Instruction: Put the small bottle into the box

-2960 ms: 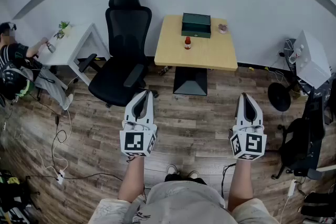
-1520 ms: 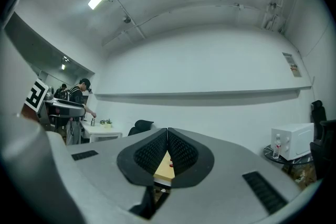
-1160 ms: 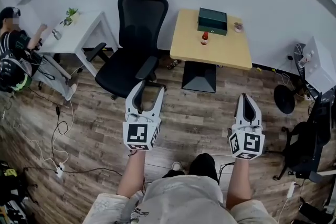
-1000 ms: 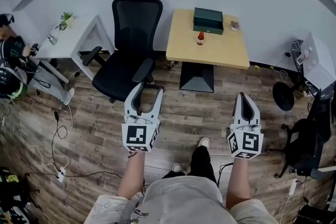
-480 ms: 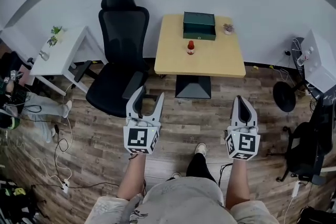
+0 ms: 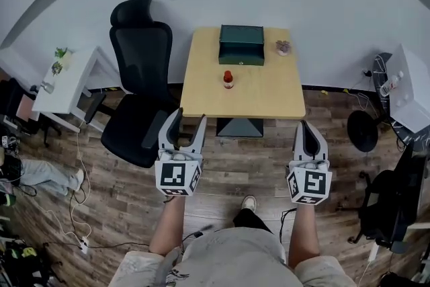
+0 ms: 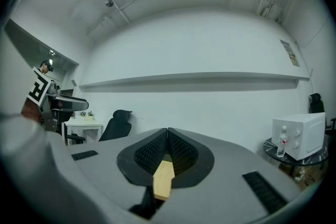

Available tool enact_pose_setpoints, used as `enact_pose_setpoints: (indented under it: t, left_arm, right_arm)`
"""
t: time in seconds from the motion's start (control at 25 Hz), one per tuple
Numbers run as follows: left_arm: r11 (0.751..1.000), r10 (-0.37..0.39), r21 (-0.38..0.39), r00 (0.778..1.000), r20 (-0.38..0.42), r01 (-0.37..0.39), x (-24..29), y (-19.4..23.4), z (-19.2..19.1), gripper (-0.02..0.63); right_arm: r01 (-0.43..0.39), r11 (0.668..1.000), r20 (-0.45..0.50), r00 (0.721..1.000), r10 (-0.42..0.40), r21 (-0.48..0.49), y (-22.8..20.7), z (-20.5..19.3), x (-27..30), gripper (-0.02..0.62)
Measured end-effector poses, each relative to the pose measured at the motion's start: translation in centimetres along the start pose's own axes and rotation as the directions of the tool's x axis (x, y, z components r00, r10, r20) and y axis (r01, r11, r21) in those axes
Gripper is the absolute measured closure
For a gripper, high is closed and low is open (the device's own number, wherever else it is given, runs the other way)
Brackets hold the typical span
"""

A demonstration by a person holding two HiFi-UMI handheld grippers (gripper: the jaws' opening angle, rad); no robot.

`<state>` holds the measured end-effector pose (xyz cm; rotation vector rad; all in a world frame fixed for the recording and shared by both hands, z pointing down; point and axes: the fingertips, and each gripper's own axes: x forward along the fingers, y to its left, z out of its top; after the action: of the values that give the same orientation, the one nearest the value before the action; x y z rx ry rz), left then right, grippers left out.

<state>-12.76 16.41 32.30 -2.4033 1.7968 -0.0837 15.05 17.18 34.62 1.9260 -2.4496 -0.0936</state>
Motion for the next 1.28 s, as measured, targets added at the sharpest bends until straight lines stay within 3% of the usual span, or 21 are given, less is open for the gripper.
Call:
enact_pose_setpoints:
  t: [0.4, 0.72, 1.28]
  left_arm:
    - [1.000, 0.012, 0.014, 1.000, -0.002, -0.012, 9.3, -2.2, 0.5, 0.374]
    - [1.000, 0.014, -0.006, 1.000, -0.016, -0.014, 13.9, -1.1, -1.2, 0.374]
    - [0.998, 0.022, -0.057, 0.999, 0.039, -0.020, 24.4, 8.7, -2.0, 0.374]
  right_arm:
    - [-0.016, 1.000, 0.007, 1.000, 0.016, 0.016, -6.5, -0.3, 7.0, 0.580]
    - [-0.039, 0.999, 0.009, 0.999, 0.039, 0.003, -7.2, -0.3, 12.3, 0.580]
    - [-0.052, 0.997, 0.033, 0.998, 0.053, -0.051, -3.4, 2.4, 26.7, 0.580]
